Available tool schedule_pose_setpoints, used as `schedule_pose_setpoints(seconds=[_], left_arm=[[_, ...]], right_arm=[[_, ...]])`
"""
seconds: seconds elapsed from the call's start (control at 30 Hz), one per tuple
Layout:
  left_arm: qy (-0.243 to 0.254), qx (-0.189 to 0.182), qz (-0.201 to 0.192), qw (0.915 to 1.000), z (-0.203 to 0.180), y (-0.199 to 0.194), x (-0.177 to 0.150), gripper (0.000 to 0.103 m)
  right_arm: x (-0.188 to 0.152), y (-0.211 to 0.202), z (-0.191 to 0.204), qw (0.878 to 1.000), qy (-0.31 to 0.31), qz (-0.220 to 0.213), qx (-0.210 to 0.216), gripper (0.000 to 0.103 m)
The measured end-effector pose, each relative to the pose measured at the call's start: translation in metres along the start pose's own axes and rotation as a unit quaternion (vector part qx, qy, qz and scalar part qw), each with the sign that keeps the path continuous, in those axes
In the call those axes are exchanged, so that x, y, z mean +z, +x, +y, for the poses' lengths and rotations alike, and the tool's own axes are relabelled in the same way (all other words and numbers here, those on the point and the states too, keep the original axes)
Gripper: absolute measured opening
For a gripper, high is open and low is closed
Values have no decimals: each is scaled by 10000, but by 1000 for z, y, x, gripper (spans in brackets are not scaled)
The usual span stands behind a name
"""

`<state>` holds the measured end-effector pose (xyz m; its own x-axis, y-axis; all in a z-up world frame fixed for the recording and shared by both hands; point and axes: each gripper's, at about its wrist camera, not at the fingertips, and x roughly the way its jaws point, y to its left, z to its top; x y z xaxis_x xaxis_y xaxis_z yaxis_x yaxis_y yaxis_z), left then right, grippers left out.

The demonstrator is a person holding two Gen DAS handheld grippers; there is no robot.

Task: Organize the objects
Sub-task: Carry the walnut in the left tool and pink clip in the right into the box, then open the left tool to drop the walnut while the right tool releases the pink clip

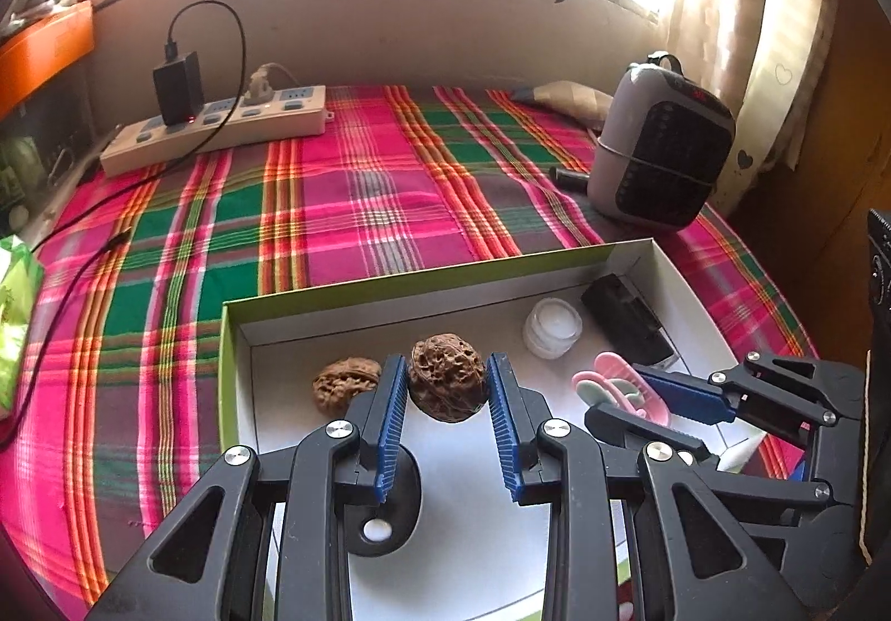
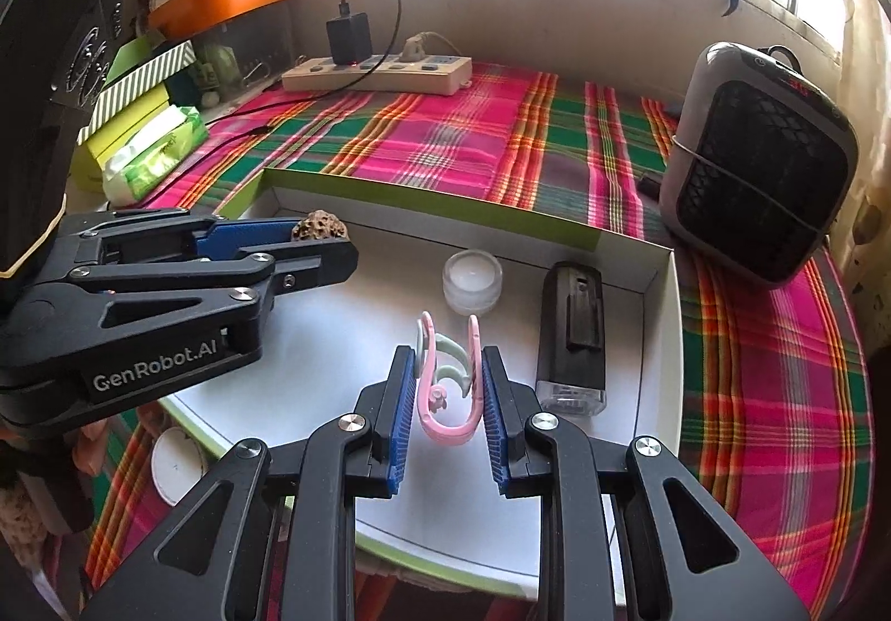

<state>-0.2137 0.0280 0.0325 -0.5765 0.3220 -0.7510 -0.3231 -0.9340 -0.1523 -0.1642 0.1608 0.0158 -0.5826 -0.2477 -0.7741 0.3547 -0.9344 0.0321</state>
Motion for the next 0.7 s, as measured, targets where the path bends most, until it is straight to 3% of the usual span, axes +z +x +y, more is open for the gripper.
schedule_pose_setpoints(seconds=[0.7], left_arm=[[99,49,216,9997,-2,20,2,27]], right_arm=[[3,14,0,9999,-73,97,-96,24]])
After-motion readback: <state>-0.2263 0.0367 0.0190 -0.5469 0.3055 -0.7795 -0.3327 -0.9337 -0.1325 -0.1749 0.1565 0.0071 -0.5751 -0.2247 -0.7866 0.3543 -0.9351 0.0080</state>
